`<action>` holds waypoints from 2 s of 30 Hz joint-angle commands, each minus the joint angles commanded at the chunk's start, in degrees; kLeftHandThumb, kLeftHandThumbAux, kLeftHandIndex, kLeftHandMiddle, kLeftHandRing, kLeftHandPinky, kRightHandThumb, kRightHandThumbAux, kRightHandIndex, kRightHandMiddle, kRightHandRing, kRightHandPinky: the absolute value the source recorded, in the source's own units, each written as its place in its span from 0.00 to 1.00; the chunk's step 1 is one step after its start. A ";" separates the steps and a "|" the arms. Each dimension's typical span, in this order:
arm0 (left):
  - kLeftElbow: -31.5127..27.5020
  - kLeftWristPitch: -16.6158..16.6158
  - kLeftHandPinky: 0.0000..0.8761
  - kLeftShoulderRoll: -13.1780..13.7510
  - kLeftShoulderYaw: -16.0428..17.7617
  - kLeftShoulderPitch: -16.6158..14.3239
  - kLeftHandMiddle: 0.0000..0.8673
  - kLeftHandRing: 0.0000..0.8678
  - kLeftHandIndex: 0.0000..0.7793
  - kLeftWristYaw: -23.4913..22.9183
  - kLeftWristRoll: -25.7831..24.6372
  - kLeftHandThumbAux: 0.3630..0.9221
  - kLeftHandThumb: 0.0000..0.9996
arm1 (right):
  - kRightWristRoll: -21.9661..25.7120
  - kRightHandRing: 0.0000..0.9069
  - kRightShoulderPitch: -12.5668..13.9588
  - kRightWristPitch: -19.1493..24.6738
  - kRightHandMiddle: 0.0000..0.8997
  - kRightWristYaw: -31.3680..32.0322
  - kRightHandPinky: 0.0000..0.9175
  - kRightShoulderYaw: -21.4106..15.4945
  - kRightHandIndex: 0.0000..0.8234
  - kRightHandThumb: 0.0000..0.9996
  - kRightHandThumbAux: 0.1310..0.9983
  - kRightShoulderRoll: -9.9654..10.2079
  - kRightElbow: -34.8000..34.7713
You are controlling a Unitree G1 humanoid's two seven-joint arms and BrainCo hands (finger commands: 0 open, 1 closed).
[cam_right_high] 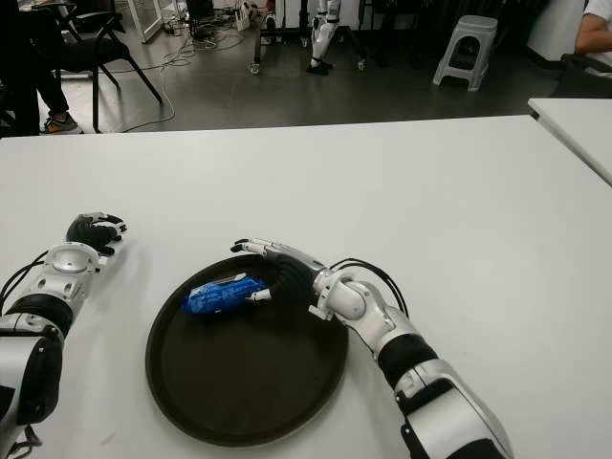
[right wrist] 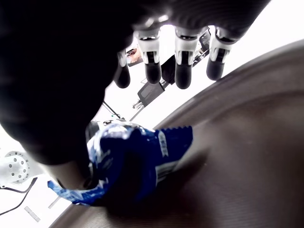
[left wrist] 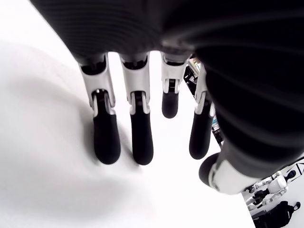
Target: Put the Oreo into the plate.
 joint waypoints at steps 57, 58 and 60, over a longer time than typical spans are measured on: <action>0.07 -0.39 0.22 0.82 0.08 0.43 0.14 0.17 0.51 -0.54 -0.04 0.65 0.67 | 20.07 0.23 -16.41 29.07 0.22 -19.64 0.22 -35.02 0.44 0.62 0.69 -6.71 27.78; 0.06 -0.47 0.22 0.82 0.14 0.45 0.14 0.17 0.51 -0.57 -0.10 0.65 0.67 | 19.20 0.24 -16.61 29.94 0.22 -19.89 0.23 -34.27 0.45 0.64 0.70 -6.67 27.81; 0.05 -0.59 0.24 0.85 0.17 0.50 0.14 0.18 0.51 -0.61 -0.10 0.65 0.67 | 17.72 0.24 -16.74 31.10 0.22 -20.11 0.24 -32.99 0.47 0.66 0.70 -6.59 27.80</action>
